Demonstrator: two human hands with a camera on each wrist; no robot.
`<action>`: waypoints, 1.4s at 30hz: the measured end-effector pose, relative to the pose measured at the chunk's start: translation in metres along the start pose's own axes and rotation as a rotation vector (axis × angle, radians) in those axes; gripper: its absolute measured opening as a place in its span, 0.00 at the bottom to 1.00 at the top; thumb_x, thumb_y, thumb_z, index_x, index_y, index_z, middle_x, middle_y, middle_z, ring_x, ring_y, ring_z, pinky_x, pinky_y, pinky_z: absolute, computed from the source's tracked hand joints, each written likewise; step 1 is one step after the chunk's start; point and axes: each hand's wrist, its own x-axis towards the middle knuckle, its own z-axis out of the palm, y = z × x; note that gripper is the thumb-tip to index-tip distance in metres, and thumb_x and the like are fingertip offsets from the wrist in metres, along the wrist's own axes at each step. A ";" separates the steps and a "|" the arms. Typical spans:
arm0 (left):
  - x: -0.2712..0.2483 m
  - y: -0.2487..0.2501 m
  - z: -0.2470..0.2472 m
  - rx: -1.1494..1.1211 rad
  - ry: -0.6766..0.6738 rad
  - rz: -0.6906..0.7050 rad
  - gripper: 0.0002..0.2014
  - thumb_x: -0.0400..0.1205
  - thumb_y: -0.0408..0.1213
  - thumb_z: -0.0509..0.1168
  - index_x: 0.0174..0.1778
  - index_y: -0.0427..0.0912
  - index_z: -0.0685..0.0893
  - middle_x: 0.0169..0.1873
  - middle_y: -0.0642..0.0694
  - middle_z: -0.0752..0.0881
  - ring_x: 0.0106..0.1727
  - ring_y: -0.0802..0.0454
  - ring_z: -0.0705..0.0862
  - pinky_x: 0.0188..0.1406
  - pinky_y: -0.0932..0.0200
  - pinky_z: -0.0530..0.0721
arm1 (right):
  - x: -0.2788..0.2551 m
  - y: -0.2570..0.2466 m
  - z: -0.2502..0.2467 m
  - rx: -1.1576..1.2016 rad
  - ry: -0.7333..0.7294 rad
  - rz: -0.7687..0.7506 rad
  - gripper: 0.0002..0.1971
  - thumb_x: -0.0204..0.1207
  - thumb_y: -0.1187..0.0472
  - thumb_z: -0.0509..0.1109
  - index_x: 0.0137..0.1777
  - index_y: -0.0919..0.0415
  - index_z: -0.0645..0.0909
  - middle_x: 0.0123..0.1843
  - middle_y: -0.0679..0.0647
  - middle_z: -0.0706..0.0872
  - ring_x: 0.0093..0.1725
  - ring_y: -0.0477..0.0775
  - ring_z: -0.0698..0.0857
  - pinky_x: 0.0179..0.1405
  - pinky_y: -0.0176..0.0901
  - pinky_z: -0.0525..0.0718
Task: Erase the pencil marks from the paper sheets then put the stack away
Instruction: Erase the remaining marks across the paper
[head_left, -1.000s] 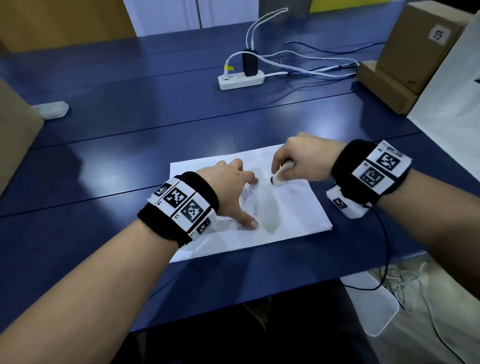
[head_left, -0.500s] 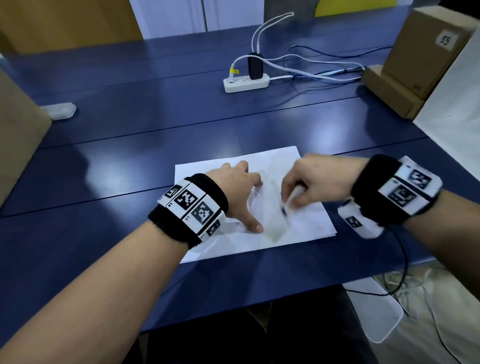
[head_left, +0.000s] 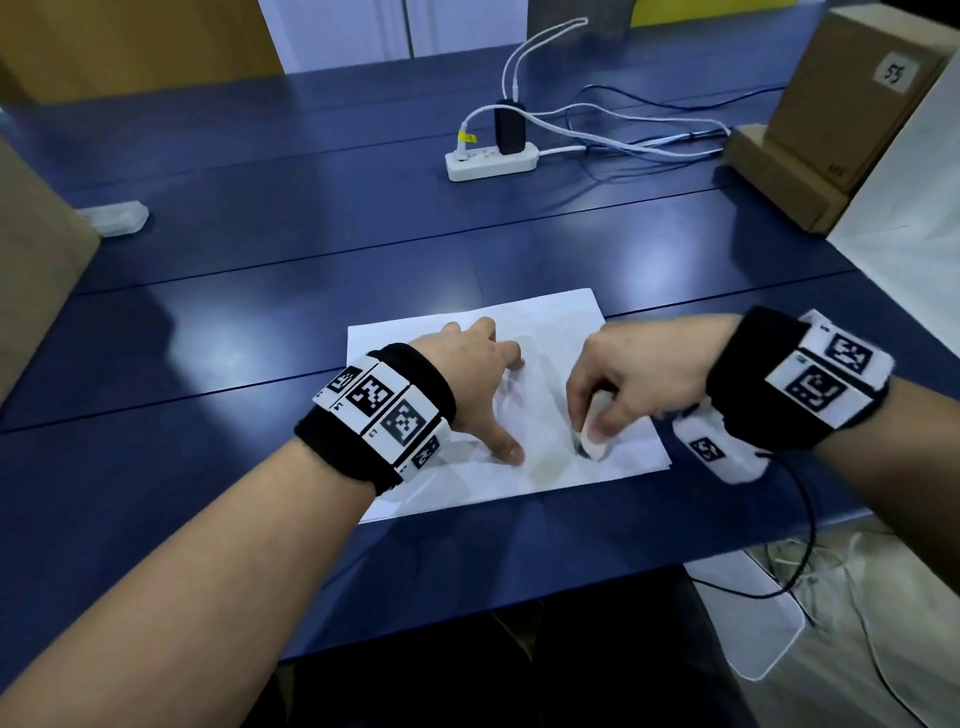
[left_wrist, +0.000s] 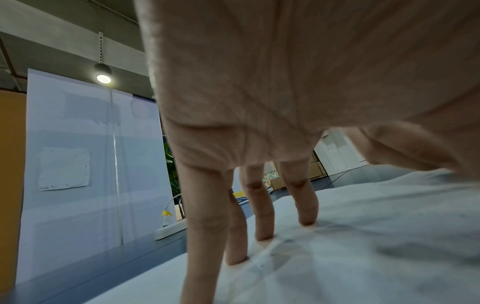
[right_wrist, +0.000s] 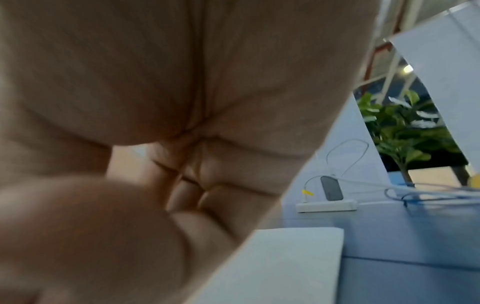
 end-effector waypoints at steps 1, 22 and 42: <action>0.000 0.001 0.000 0.001 -0.002 0.000 0.53 0.56 0.74 0.75 0.78 0.60 0.67 0.64 0.51 0.70 0.64 0.45 0.73 0.48 0.46 0.82 | 0.006 0.004 -0.003 -0.018 0.076 0.021 0.06 0.71 0.55 0.80 0.47 0.49 0.91 0.32 0.50 0.88 0.24 0.41 0.81 0.26 0.34 0.79; 0.002 -0.002 0.001 0.001 0.001 -0.007 0.54 0.55 0.75 0.75 0.78 0.60 0.67 0.64 0.52 0.70 0.64 0.46 0.72 0.48 0.46 0.82 | 0.004 0.003 0.001 -0.008 0.006 -0.029 0.06 0.70 0.52 0.80 0.46 0.47 0.90 0.39 0.45 0.92 0.38 0.48 0.88 0.41 0.44 0.87; 0.002 0.000 0.000 0.010 -0.003 -0.014 0.54 0.55 0.75 0.75 0.77 0.60 0.68 0.64 0.51 0.70 0.64 0.45 0.74 0.53 0.44 0.83 | 0.015 0.015 -0.006 -0.039 0.244 0.044 0.05 0.72 0.52 0.78 0.46 0.48 0.89 0.38 0.44 0.90 0.38 0.44 0.85 0.45 0.44 0.85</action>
